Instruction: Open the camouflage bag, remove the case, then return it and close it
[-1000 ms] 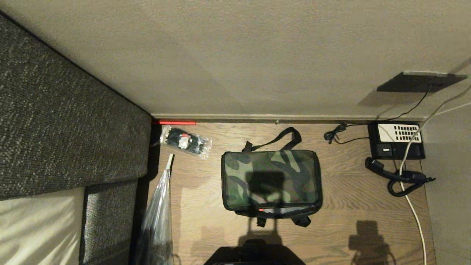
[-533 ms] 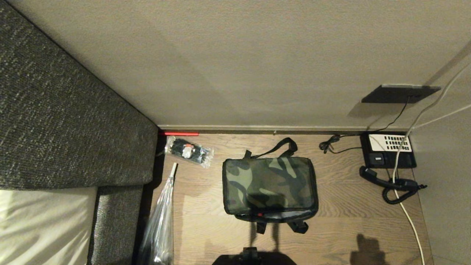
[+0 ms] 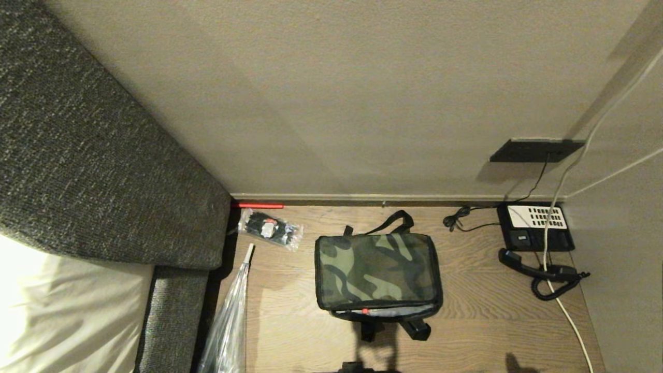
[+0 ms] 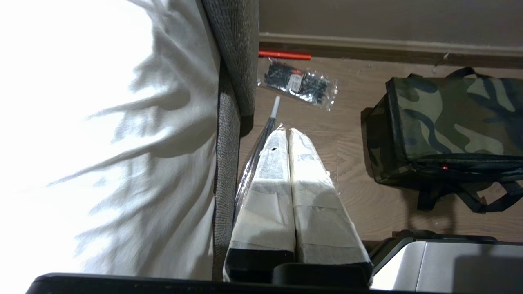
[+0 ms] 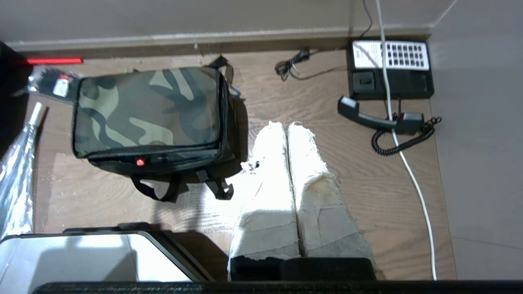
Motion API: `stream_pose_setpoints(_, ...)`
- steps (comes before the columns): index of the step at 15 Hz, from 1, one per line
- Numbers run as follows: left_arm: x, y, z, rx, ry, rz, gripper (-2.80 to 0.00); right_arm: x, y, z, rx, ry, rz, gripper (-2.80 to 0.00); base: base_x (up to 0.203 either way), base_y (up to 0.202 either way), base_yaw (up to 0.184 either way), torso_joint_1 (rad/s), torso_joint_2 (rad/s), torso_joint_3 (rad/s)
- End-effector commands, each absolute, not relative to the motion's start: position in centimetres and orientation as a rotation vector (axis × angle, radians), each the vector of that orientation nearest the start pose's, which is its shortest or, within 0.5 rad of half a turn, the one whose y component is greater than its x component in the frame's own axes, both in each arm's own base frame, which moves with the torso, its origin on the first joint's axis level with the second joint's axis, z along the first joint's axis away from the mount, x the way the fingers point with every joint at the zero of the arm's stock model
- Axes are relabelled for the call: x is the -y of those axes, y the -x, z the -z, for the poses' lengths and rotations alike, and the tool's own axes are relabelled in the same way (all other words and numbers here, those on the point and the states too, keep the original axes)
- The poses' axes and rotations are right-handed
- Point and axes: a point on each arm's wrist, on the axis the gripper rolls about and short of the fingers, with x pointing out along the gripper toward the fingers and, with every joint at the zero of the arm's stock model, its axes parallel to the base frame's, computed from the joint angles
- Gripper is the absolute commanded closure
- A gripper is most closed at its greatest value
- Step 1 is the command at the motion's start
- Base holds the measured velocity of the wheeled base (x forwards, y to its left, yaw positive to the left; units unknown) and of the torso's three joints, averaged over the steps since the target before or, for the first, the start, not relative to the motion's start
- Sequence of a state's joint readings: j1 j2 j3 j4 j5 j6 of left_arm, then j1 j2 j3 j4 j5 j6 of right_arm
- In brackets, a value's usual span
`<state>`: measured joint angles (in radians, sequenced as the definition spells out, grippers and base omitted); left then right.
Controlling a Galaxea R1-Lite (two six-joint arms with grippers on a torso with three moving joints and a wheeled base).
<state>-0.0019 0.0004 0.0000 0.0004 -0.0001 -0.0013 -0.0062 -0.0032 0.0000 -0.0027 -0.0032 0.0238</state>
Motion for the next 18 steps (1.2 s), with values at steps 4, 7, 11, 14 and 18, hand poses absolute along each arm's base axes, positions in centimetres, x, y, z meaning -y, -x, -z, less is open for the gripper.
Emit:
stream_pose_setpoints(4,0.00,2.28,-7.55,0.000,0.002,0.002,0.00,-0.01,2.30,-7.53,0.006,-0.025,0.009,0.00,0.000,0.000,0.000,0.002,0.00,0.199)
stream_pose_setpoints(7,0.00,2.28,-7.55,0.000,0.002,0.002,0.00,-0.01,2.30,-7.53,0.006,-0.025,0.009,0.00,0.000,0.000,0.000,0.003,0.00,0.203)
stream_pose_setpoints(11,0.00,2.28,-7.55,0.000,0.003,0.002,0.00,-0.01,2.30,-7.53,0.006,-0.025,0.009,0.00,0.000,0.000,0.000,-0.001,0.00,0.201)
stream_pose_setpoints(14,0.00,2.28,-7.55,0.000,0.003,0.002,0.00,-0.01,2.30,-7.53,0.006,-0.025,0.009,0.00,0.000,0.000,0.000,0.003,0.00,0.201)
stream_pose_setpoints(18,0.00,2.28,-7.55,0.000,0.005,0.002,0.00,-0.01,2.30,-7.53,0.006,-0.025,0.009,0.00,0.000,0.000,0.000,0.002,0.00,0.204)
